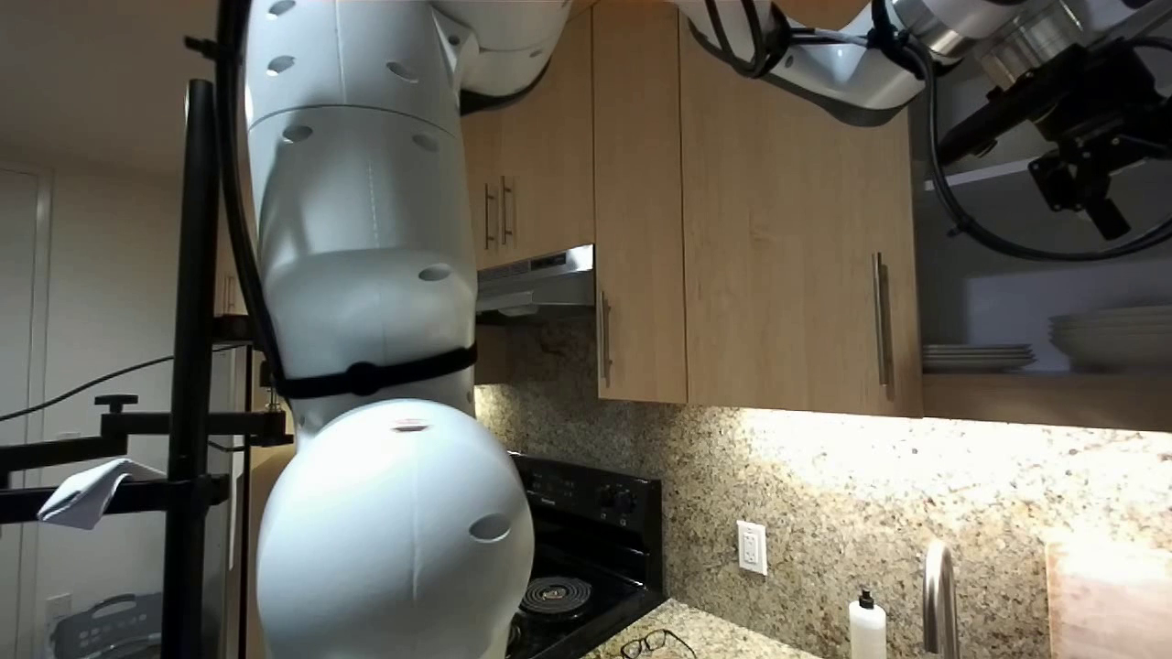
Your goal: Open the right cupboard.
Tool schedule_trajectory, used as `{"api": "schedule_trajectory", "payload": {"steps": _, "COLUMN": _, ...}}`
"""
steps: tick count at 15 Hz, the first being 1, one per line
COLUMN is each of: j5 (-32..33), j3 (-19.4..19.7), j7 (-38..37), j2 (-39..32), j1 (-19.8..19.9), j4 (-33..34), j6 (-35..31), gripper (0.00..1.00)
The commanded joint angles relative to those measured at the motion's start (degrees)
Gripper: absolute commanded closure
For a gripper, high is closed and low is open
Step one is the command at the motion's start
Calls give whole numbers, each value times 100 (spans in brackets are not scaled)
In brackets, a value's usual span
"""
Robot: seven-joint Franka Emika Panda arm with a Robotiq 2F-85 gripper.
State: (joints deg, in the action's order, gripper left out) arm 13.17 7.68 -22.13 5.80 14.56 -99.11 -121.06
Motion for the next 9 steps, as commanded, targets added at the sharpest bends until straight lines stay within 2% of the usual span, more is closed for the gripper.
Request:
{"api": "schedule_trajectory", "payload": {"steps": 1, "j5": -46, "j3": 175, "j7": 97, "j2": -32, "j1": -33, "j4": 107, "j6": 122, "gripper": 0}}
{"api": "schedule_trajectory", "payload": {"steps": 9, "j5": -134, "j3": 505, "j7": 13, "j2": 17, "j1": 84, "j4": 72, "j6": 104, "gripper": 0}}
